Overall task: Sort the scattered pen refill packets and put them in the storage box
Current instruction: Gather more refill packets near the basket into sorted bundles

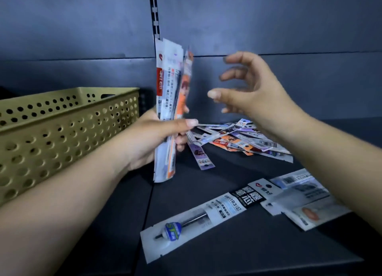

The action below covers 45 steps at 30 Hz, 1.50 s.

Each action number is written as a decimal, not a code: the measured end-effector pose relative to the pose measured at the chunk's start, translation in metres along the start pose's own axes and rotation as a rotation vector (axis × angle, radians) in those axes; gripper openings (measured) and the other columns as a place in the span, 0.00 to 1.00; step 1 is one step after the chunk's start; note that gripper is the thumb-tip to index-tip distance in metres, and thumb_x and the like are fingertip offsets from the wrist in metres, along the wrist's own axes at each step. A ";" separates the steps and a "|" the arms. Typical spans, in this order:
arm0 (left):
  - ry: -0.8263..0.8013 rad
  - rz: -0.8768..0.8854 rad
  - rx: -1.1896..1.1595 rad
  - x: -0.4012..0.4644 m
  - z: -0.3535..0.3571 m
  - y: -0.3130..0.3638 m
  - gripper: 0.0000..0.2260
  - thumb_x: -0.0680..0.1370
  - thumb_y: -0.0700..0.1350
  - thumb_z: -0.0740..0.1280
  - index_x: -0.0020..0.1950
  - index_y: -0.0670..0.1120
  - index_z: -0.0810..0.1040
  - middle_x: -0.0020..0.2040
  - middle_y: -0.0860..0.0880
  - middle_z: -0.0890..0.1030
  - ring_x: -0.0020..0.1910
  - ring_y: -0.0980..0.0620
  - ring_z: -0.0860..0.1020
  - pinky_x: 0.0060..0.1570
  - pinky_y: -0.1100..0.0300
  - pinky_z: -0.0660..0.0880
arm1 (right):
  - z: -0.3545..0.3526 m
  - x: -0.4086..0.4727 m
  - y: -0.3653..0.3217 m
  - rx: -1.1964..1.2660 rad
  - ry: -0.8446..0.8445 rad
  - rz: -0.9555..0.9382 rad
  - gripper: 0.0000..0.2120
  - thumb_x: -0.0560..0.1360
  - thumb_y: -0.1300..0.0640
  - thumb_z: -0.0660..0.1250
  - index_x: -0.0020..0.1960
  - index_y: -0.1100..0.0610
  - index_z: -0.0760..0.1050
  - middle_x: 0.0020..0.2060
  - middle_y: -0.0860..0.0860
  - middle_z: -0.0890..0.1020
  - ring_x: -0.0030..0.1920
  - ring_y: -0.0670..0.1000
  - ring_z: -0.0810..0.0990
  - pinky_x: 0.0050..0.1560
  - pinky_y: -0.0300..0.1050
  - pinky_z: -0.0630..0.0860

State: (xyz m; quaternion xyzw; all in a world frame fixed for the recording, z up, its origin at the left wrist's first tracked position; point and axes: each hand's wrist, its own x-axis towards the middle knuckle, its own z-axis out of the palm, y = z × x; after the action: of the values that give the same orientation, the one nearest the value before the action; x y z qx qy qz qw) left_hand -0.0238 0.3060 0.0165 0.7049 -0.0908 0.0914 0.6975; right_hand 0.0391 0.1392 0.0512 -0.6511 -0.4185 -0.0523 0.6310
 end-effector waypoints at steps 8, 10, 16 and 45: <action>-0.026 -0.060 -0.058 -0.001 -0.012 0.005 0.03 0.67 0.41 0.66 0.38 0.48 0.74 0.22 0.54 0.66 0.18 0.59 0.63 0.21 0.69 0.60 | 0.003 -0.016 0.016 -0.783 -1.120 0.467 0.12 0.64 0.48 0.74 0.41 0.41 0.72 0.44 0.42 0.75 0.50 0.45 0.73 0.50 0.36 0.71; -0.025 -0.054 -0.060 0.000 -0.013 0.004 0.03 0.67 0.41 0.65 0.38 0.48 0.74 0.22 0.54 0.66 0.18 0.59 0.63 0.21 0.69 0.61 | 0.008 -0.017 0.015 -0.835 -1.163 0.463 0.09 0.64 0.47 0.74 0.39 0.44 0.74 0.46 0.46 0.77 0.49 0.46 0.74 0.52 0.40 0.72; 0.093 0.062 -0.182 0.005 -0.019 0.008 0.07 0.69 0.42 0.67 0.35 0.49 0.70 0.22 0.54 0.64 0.19 0.60 0.62 0.21 0.69 0.60 | -0.004 -0.010 0.022 -0.662 -1.023 0.452 0.09 0.67 0.58 0.73 0.36 0.51 0.72 0.28 0.43 0.72 0.28 0.38 0.68 0.30 0.31 0.63; 0.185 0.048 -0.210 0.009 -0.013 0.004 0.08 0.69 0.47 0.67 0.38 0.47 0.69 0.21 0.54 0.64 0.18 0.59 0.62 0.21 0.69 0.60 | -0.062 0.026 0.015 -0.846 -0.520 0.463 0.11 0.60 0.43 0.70 0.37 0.48 0.80 0.34 0.40 0.84 0.39 0.41 0.78 0.46 0.34 0.69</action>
State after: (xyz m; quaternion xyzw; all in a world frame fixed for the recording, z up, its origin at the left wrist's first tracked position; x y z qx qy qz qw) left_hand -0.0157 0.3192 0.0226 0.6142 -0.0519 0.1628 0.7704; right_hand 0.0934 0.1003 0.0677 -0.9147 -0.3487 0.0869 0.1848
